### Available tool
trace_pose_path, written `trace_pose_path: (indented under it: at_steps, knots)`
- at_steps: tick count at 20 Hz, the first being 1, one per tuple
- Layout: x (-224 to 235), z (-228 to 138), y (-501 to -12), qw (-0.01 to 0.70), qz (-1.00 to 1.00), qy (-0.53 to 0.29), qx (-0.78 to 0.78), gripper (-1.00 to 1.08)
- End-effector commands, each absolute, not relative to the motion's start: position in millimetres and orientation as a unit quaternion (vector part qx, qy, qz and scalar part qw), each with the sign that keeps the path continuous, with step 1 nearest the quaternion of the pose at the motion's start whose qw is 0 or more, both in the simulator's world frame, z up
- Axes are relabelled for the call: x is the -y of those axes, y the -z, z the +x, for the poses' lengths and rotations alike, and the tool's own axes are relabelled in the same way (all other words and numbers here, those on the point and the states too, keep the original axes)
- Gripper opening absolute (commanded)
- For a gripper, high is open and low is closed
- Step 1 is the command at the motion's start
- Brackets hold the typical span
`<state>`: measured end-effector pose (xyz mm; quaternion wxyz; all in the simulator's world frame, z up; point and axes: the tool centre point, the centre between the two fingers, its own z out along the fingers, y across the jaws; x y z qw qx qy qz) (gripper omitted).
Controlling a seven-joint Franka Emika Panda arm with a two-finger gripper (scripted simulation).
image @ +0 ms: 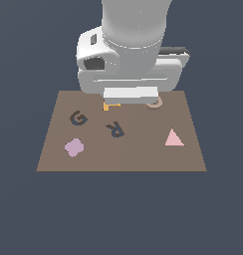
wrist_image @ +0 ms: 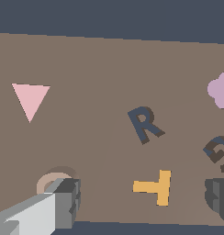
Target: Insert a designated object into the corresponding slot on a board.
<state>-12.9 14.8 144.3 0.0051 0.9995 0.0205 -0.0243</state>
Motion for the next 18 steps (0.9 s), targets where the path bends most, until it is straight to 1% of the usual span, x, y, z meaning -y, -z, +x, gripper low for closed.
trace_pose_path:
  at_steps: [1, 9, 18]
  knots:
    - [-15, -13, -144, 0.005, 0.999, 0.024, -0.02, 1.0]
    - [-16, -17, -142, 0.005, 1.0, 0.024, 0.002, 1.0]
    - [-20, -30, -132, 0.004, 0.997, 0.022, 0.078, 1.0]
